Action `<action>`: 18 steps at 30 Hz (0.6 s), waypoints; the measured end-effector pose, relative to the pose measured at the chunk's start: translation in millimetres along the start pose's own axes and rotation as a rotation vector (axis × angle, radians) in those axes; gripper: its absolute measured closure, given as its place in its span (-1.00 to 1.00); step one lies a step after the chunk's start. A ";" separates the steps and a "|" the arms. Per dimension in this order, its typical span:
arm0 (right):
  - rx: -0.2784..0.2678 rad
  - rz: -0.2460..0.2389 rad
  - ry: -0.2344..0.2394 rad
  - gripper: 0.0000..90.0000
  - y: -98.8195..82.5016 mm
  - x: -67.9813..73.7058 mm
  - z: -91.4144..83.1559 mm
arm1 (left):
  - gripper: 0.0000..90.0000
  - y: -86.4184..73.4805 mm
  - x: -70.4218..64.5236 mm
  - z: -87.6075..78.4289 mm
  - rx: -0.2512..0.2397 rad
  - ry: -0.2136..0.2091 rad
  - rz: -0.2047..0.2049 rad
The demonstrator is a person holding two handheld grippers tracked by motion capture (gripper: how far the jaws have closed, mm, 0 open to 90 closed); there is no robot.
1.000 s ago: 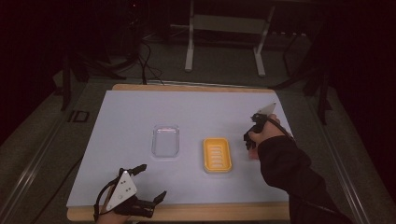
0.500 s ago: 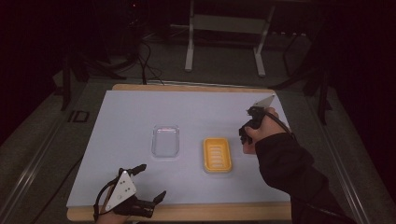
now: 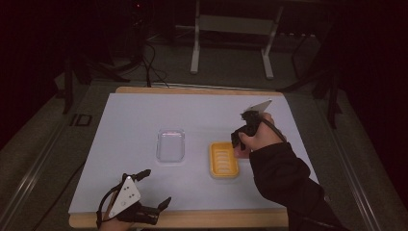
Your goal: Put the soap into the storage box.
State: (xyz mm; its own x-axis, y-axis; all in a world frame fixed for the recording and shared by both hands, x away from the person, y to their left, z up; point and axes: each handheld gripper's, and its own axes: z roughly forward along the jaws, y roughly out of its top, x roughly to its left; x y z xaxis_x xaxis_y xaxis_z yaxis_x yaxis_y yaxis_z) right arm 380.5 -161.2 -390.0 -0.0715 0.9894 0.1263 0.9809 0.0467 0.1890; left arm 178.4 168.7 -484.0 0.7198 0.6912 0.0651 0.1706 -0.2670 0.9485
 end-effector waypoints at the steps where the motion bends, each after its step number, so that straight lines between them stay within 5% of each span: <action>1: -0.001 -0.004 0.003 -0.16 -0.9 2.6 1.4 | -0.99 0.0 0.1 0.0 0.000 0.001 0.001; 18: 0.034 -0.019 0.047 -0.16 -11.4 29.9 45.2 | -0.99 0.3 0.3 -1.0 -0.003 0.004 0.003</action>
State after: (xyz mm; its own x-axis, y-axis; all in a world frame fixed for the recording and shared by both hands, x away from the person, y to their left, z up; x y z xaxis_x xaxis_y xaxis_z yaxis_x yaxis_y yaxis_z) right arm 375.3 -125.9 -432.4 -0.0982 0.9807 0.1688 0.9848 0.0713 0.1586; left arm 178.0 169.5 -483.4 0.7176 0.6929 0.0696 0.1660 -0.2672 0.9492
